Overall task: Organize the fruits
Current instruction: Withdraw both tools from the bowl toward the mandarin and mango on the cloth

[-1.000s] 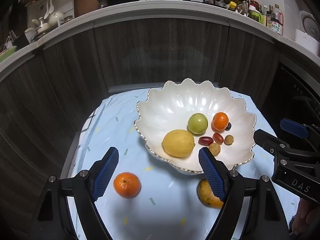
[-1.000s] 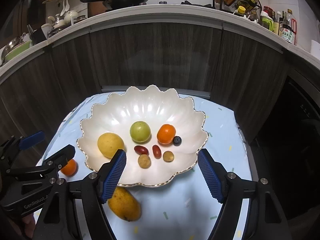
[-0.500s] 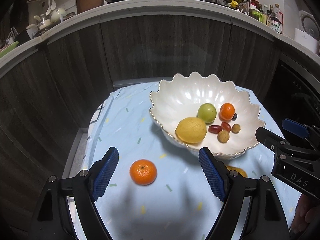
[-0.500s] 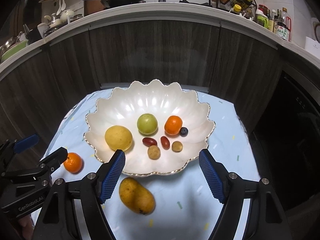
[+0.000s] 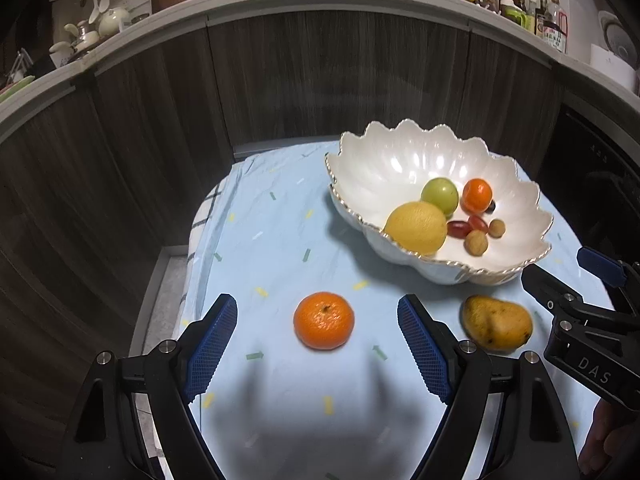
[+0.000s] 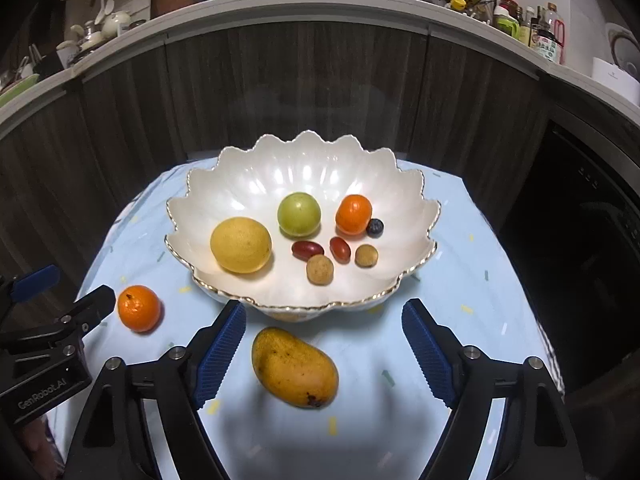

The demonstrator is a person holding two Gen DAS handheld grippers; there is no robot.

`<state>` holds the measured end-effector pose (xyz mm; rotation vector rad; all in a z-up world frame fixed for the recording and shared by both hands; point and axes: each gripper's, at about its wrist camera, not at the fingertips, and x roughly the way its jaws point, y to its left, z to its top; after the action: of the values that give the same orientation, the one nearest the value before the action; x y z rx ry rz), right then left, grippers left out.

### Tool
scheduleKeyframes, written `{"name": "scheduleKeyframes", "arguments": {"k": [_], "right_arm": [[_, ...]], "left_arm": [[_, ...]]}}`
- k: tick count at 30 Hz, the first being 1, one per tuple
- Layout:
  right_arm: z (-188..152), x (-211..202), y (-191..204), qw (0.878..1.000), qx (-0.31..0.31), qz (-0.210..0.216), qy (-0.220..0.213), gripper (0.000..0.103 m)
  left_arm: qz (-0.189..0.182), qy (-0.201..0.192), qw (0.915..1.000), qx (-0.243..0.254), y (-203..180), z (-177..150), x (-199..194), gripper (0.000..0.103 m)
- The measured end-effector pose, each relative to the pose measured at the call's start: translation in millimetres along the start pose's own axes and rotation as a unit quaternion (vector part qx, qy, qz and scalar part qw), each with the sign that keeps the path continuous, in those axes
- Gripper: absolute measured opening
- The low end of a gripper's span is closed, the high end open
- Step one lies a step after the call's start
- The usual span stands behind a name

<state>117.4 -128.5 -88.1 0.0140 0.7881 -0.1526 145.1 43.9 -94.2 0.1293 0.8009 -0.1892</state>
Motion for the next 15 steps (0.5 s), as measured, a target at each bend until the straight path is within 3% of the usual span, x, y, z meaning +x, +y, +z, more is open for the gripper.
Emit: {"name": "scheduleKeyframes", "arguments": {"k": [15], "right_arm": [[-21,29,14,0.999,-0.010,-0.003,0.030,0.081]], "left_arm": [[-0.004,0.026,0.9997,-0.001,9,-14,34,0.082]]}}
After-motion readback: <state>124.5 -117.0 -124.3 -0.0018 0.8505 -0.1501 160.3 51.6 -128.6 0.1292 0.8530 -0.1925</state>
